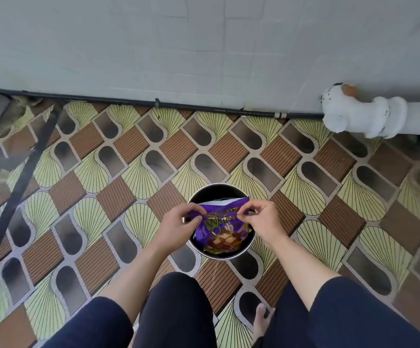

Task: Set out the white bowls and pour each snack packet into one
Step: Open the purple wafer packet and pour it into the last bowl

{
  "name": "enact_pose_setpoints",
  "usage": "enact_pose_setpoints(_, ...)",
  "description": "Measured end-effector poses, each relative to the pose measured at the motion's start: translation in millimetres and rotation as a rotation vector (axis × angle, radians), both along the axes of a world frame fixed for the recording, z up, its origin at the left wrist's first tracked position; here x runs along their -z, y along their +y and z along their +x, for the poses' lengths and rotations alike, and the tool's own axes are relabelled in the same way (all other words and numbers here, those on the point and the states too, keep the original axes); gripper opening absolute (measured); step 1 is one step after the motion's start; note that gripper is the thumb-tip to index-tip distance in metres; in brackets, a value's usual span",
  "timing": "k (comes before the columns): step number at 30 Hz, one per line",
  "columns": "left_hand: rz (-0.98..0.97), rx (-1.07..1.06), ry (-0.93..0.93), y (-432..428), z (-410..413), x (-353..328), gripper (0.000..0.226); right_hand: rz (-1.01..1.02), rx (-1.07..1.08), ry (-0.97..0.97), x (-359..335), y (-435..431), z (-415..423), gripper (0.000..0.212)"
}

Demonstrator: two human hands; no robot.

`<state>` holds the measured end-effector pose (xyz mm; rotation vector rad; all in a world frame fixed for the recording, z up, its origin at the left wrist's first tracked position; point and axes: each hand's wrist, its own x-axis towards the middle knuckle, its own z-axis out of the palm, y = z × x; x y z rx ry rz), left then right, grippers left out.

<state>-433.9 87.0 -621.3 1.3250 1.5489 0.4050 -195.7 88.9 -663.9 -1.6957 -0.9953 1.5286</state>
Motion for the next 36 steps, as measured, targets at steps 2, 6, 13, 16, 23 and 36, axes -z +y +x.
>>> enact_pose_setpoints(2,-0.039,0.009,0.004,2.7,-1.0,-8.6,0.023,0.015,-0.053,-0.068,-3.0,-2.3,0.1,0.029)
enact_pose_setpoints(6,0.004,-0.078,-0.051,21.7,3.0,-39.7,0.023,0.125,0.003,-0.086,-31.2,14.6,-6.9,0.028)
enact_pose_setpoints(13,0.24,-0.139,-0.142,47.9,-3.4,-100.9,0.013,0.307,0.061,-0.034,-91.6,42.7,-23.7,0.022)
enact_pose_setpoints(16,0.278,-0.129,-0.146,49.6,-6.1,-95.1,0.016,0.32,0.085,-0.047,-87.0,47.5,-26.1,0.021)
enact_pose_setpoints(23,0.021,-0.204,-0.227,40.5,-6.7,-22.1,0.015,0.175,0.001,-0.122,-21.2,49.1,-21.5,0.019)
enact_pose_setpoints(36,-0.146,-0.129,-0.206,43.9,-1.3,-15.4,0.032,0.067,-0.069,-0.143,-37.0,48.7,-13.3,0.013)
